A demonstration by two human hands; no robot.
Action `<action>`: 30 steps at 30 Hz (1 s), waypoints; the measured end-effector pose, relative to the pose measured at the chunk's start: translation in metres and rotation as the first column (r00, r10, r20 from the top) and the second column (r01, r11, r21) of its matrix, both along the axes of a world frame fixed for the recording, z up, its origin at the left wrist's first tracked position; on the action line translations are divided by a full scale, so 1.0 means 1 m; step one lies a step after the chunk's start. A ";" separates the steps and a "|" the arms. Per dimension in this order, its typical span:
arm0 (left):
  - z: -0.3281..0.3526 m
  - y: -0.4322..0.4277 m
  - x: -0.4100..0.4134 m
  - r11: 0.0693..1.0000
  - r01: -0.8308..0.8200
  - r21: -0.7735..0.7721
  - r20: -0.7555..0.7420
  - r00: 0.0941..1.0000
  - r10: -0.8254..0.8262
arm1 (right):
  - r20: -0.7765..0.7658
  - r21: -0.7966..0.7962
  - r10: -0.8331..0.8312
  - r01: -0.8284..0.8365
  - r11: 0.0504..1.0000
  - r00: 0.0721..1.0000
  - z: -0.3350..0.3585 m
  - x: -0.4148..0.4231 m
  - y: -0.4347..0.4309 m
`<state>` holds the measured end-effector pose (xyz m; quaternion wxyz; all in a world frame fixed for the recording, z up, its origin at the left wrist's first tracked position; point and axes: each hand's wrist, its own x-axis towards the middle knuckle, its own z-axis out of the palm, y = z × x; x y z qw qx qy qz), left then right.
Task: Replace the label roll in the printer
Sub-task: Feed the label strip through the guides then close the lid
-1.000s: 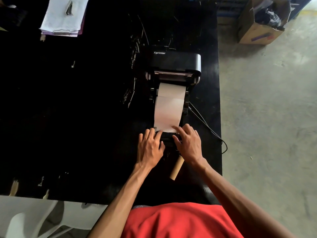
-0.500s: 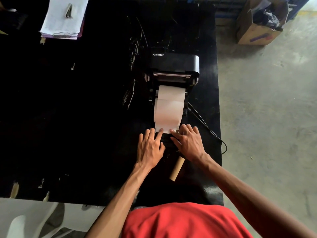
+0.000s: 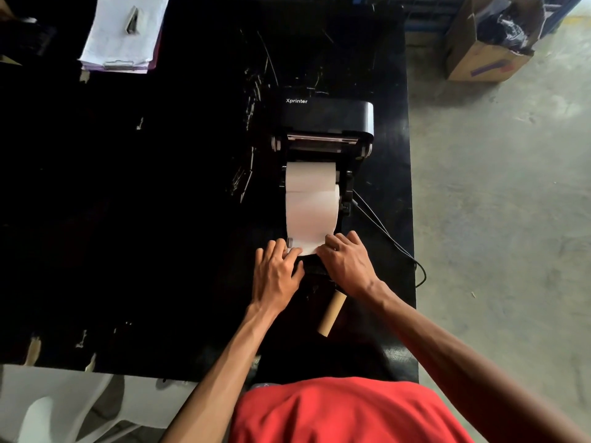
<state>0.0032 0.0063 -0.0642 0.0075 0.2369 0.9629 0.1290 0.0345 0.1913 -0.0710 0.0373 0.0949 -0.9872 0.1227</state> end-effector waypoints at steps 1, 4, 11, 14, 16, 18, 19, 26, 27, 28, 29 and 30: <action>0.000 -0.002 0.000 1.000 0.004 0.018 -0.004 1.000 -0.004 | -0.022 0.010 0.025 -0.025 1.000 0.999 -0.001 0.001 0.000; 0.000 -0.006 0.000 0.998 0.030 0.047 -0.011 0.999 -0.030 | -0.060 0.015 0.037 -0.036 0.999 0.998 -0.005 0.010 -0.005; -0.008 -0.014 0.012 0.979 0.173 0.110 -0.045 0.985 -0.169 | 0.009 -0.014 -0.085 0.086 0.996 0.996 -0.013 0.039 -0.019; -0.012 -0.021 0.024 0.969 0.210 0.132 -0.015 0.978 -0.210 | 0.077 -0.054 -0.073 0.077 0.996 0.994 -0.012 0.052 -0.024; -0.012 -0.025 0.031 0.964 0.219 0.150 -0.003 0.975 -0.221 | 0.118 -0.074 -0.044 0.053 0.996 0.992 -0.010 0.060 -0.027; -0.010 -0.029 0.036 0.959 0.228 0.166 0.012 0.972 -0.233 | 0.154 -0.099 -0.040 0.056 0.994 0.987 -0.006 0.065 -0.028; -0.009 -0.030 0.037 0.958 0.231 0.172 0.022 0.971 -0.238 | 0.163 -0.109 -0.040 0.058 0.992 0.986 -0.003 0.067 -0.029; 0.001 -0.037 0.042 0.943 0.259 0.209 0.042 0.961 -0.273 | 0.164 -0.118 -0.001 0.020 0.993 0.986 0.008 0.077 -0.028; 0.002 -0.039 0.043 0.942 0.262 0.208 0.040 0.960 -0.276 | 0.153 -0.109 0.005 0.012 0.994 0.988 0.009 0.078 -0.029; 0.002 -0.041 0.044 0.943 0.264 0.205 0.040 0.960 -0.277 | 0.140 -0.101 0.013 0.001 0.995 0.990 0.010 0.079 -0.029; 0.002 -0.042 0.045 0.943 0.265 0.201 0.040 0.960 -0.278 | 0.127 -0.094 0.023 -0.011 0.996 0.992 0.011 0.080 -0.029; 0.002 -0.042 0.046 0.944 0.267 0.197 0.040 0.959 -0.279 | 0.125 -0.091 0.032 -0.020 0.996 0.992 0.013 0.080 -0.030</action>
